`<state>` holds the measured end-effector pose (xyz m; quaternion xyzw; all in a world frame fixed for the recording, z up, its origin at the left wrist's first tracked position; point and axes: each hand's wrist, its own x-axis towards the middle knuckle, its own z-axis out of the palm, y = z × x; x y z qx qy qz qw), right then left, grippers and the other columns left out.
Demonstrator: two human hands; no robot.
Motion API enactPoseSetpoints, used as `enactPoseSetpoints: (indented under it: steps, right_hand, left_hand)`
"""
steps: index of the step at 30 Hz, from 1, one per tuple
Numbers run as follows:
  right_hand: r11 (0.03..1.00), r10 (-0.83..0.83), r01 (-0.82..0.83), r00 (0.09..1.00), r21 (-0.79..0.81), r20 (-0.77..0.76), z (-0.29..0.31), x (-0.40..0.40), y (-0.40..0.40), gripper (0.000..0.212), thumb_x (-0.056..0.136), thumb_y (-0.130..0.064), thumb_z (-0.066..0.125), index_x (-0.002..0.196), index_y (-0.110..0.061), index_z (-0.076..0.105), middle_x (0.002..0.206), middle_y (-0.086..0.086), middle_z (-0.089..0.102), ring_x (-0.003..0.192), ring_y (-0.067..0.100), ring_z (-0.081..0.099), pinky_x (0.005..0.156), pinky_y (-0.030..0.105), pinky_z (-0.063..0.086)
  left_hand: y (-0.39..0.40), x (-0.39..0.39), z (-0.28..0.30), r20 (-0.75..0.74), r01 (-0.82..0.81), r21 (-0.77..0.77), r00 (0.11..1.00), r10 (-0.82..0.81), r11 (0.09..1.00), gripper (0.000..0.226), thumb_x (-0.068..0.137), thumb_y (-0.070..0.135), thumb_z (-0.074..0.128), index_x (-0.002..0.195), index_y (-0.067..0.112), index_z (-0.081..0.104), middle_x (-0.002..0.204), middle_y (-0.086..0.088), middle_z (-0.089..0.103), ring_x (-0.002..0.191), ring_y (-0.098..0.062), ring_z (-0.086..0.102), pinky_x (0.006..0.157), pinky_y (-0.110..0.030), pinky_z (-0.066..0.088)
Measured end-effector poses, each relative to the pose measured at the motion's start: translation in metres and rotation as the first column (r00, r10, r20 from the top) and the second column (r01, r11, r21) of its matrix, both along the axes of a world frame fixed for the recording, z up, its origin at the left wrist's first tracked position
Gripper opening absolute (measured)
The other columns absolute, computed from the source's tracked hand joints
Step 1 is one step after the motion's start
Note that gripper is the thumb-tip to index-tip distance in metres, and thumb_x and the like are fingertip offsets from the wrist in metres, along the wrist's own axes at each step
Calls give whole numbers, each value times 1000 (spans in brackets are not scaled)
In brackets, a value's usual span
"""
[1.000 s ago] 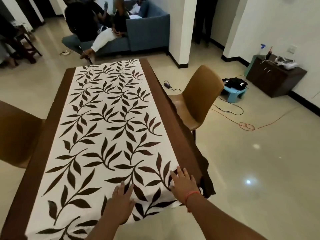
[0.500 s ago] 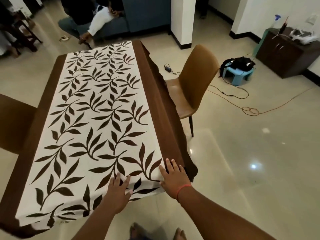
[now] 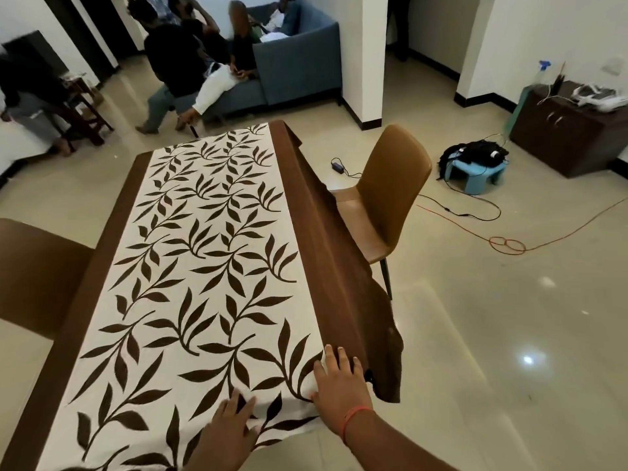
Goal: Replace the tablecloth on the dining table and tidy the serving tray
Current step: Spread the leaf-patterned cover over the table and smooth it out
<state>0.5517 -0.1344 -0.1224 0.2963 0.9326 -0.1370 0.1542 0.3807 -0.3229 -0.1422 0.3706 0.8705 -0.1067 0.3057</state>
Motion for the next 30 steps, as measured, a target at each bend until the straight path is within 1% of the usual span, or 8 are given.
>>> enactPoseSetpoints:
  steps: [8,13,17,19,22,25,27,30]
  right_hand:
    - [999,39,-40,999,-21,-14,-5,-14,-10,64,102,-50,35,156,-20,19,166,14,2,152,37,4,119,57,9]
    - [993,120,-121,993,-15,-11,-3,-50,-25,66,101,-50,35,157,-20,17,166,13,3,151,37,5,119,57,10]
    - [984,175,-175,984,-40,-13,-4,-93,-48,66,100,-51,36,157,-23,17,167,9,-1,152,34,3,120,54,10]
    - [979,201,-201,980,-25,-15,-7,-117,-69,65,96,-52,36,154,-23,28,165,11,12,150,37,16,116,57,20]
    - [975,223,-223,975,5,-3,-18,-156,-102,65,86,-55,38,138,-21,57,153,13,42,136,38,46,103,57,42]
    - [970,234,-232,972,68,-28,-25,-203,-144,65,88,-56,36,138,-21,57,154,14,40,138,39,44,105,59,42]
    - [972,222,-218,975,90,-32,-25,-237,-171,70,91,-56,23,147,-21,45,159,14,30,144,38,33,111,59,34]
    - [988,150,-149,988,44,-32,-23,-278,-208,76,89,-55,12,151,-19,36,162,13,26,148,36,24,114,57,29]
  left_hand:
    - [-18,-13,10,-76,-87,-8,993,86,996,70,96,58,38,156,39,6,166,0,-4,152,-24,7,119,-47,24]
    - [-36,-32,27,-71,-141,20,987,142,990,69,99,51,37,157,36,5,166,-1,-6,152,-25,6,119,-48,19]
    - [-72,-58,25,-64,-210,65,975,214,976,68,97,56,22,157,33,4,164,-1,-17,152,-25,2,119,-54,16]
    - [-96,-78,23,-88,-216,71,971,222,974,69,97,58,20,158,30,2,164,-1,-17,152,-27,-1,119,-56,14]
    - [-133,-112,18,-122,-246,113,958,259,963,65,102,46,31,157,29,3,166,-4,-7,152,-27,0,119,-55,12]
    - [-181,-158,8,-159,-263,172,944,290,949,66,100,46,36,157,27,9,166,-6,2,152,-27,8,118,-57,19]
    - [-218,-196,2,-178,-265,180,938,296,947,65,99,46,39,157,27,17,165,-7,11,151,-28,15,115,-58,24]
    - [-275,-251,-10,-198,-221,156,948,249,963,62,99,44,37,156,29,18,165,-6,8,151,-27,11,116,-58,22]
